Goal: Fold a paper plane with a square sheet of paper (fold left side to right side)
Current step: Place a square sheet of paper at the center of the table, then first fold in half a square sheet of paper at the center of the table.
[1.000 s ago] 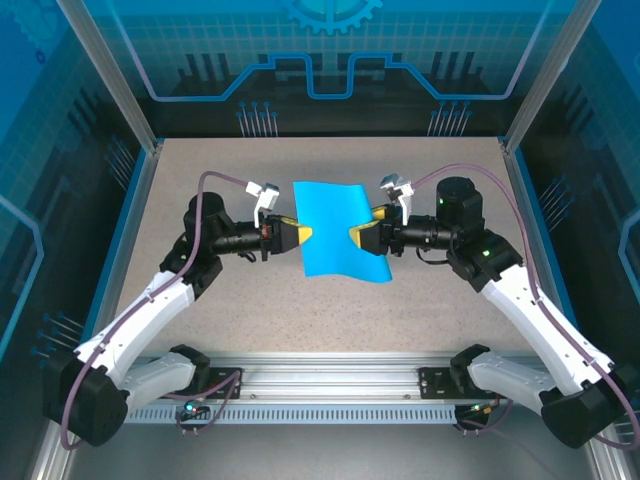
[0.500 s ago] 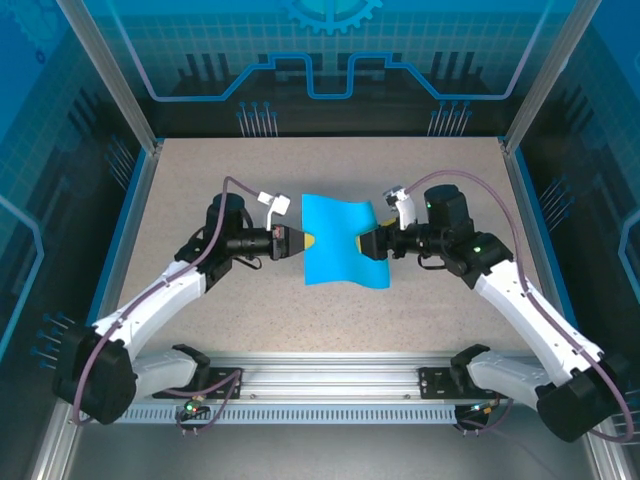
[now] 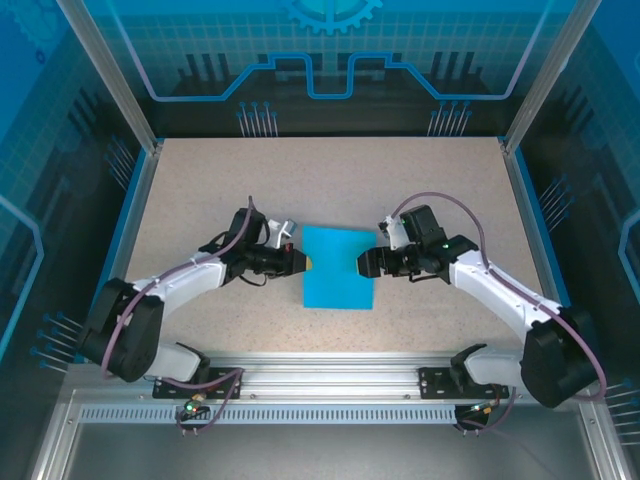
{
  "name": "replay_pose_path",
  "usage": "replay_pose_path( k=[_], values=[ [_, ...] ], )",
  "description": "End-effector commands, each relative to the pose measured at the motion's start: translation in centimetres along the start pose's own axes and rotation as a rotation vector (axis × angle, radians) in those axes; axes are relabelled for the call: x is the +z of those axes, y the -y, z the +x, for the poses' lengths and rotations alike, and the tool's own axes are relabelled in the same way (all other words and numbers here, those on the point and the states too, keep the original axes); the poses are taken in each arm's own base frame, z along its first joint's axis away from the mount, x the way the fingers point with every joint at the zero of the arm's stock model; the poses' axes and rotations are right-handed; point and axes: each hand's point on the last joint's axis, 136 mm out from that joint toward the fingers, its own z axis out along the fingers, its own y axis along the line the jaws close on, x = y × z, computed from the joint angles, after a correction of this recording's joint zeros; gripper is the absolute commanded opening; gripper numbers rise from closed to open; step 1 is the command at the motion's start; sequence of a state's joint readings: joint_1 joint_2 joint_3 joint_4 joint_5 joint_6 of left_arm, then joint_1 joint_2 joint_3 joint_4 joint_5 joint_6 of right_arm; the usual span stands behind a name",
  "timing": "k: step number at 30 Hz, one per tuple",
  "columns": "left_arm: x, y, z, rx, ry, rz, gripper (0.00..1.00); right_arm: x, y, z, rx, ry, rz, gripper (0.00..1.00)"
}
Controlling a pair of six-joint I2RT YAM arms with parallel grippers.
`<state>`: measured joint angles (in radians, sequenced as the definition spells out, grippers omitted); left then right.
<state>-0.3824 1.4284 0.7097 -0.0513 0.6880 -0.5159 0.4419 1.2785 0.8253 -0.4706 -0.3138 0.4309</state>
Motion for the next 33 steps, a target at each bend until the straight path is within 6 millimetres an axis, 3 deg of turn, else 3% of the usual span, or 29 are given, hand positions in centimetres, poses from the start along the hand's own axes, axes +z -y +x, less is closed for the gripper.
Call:
replay_pose_path(
  k=[1, 11, 22, 33],
  values=[
    [0.6, -2.4, 1.6, -0.043, -0.059, -0.078, 0.0, 0.8, 0.9, -0.1, 0.04, -0.002, 0.027, 0.79],
    [0.7, -3.8, 1.8, -0.041, -0.106, -0.163, 0.0, 5.9, 1.4, -0.2, 0.122, -0.032, 0.021, 0.36],
    [0.3, -2.3, 1.3, -0.035, -0.096, -0.127, 0.02, 10.2, 2.7, 2.3, 0.153, -0.173, 0.114, 0.26],
    [1.0, 0.7, 0.1, -0.051, -0.077, 0.014, 0.45, 10.6, 3.8, 4.3, 0.164, -0.232, 0.162, 0.26]
  ],
)
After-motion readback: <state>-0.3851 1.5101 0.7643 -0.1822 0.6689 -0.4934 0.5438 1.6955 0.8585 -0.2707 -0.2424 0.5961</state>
